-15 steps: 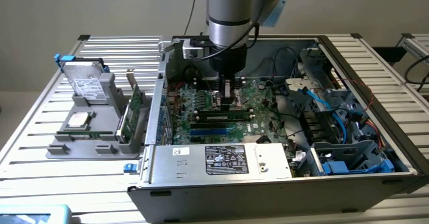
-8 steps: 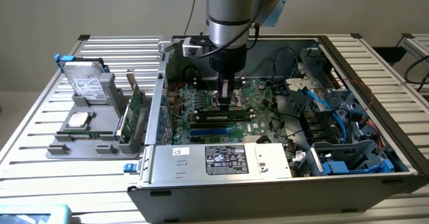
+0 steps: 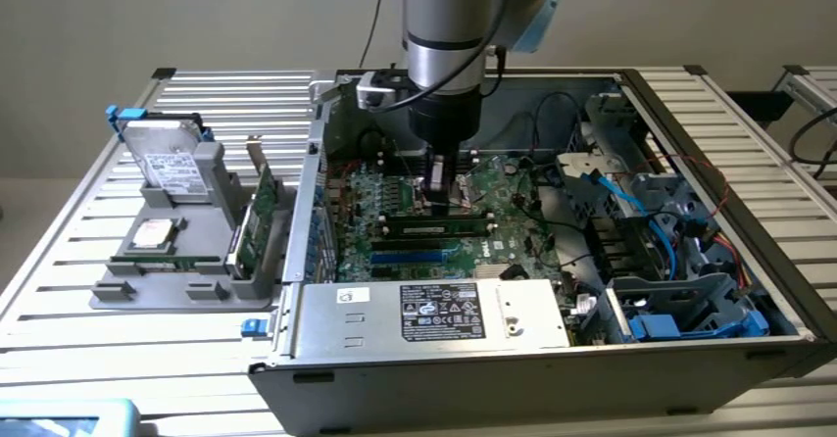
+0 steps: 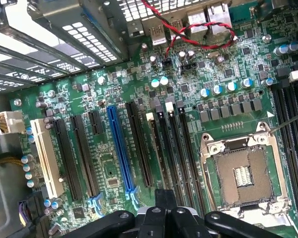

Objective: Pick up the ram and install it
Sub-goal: 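Press down the ram until it locks into place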

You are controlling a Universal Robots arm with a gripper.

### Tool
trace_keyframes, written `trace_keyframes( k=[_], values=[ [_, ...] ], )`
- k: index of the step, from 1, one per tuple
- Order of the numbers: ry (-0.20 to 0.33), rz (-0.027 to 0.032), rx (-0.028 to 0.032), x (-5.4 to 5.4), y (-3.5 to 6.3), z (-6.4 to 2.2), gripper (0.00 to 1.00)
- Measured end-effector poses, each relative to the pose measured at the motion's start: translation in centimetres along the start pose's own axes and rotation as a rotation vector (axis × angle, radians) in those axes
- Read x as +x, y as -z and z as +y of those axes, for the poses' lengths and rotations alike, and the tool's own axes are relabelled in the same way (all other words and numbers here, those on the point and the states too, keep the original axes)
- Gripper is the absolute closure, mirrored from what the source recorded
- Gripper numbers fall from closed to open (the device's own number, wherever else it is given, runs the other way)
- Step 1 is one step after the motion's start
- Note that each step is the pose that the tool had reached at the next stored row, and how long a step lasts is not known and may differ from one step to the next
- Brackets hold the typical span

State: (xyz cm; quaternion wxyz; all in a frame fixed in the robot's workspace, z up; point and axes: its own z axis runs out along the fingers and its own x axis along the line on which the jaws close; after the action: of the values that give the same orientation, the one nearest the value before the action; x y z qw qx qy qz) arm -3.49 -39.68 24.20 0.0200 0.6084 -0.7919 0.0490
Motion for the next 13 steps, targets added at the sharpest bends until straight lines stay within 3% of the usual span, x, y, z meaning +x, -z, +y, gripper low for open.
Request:
trace_keyframes(
  k=[5,13],
  values=[
    [-0.053,-0.0006,0.0088,0.0,0.01,0.0,0.89],
    [-0.141,0.0015,0.0087,0.0,0.01,0.0,0.89]
  ],
)
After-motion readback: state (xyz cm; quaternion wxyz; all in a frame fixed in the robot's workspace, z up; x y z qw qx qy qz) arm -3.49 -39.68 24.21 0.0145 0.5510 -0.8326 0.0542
